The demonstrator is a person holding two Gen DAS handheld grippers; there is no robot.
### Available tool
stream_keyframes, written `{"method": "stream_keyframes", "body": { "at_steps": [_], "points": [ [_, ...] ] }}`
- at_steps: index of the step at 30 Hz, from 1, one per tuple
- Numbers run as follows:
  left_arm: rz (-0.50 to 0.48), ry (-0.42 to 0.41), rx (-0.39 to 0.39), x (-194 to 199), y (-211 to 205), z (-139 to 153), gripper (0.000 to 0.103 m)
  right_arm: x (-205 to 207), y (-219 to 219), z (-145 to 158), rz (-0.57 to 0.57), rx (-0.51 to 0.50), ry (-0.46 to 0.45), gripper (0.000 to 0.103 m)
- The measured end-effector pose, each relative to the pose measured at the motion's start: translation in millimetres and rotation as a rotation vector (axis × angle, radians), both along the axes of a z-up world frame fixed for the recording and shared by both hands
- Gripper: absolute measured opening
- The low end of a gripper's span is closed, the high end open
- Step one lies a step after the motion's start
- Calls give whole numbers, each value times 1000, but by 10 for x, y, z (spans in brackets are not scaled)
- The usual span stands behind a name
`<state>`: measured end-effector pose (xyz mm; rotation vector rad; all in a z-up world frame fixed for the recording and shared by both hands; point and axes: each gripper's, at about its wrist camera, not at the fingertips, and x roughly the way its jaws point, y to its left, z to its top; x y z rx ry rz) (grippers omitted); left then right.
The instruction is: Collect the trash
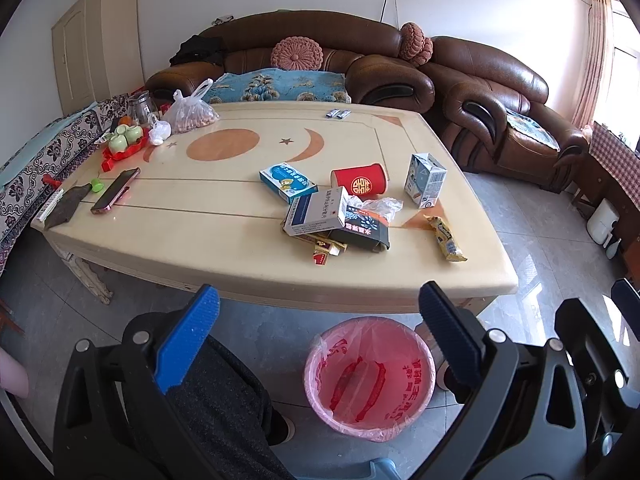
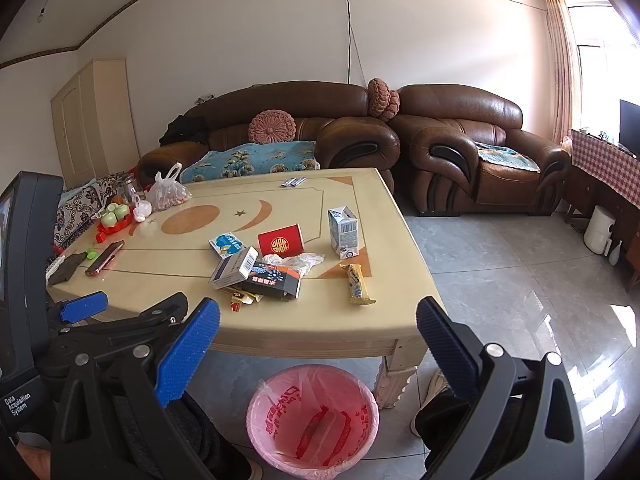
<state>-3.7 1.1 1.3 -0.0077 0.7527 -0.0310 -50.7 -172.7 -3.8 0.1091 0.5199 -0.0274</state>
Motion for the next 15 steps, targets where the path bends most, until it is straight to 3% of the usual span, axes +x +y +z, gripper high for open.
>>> {"method": "stream_keyframes", "body": {
  "at_steps": [15],
  "points": [
    [8,-6,2,-2,22,28,98,-5,29,-25,0,-4,-6,97]
  ]
}}
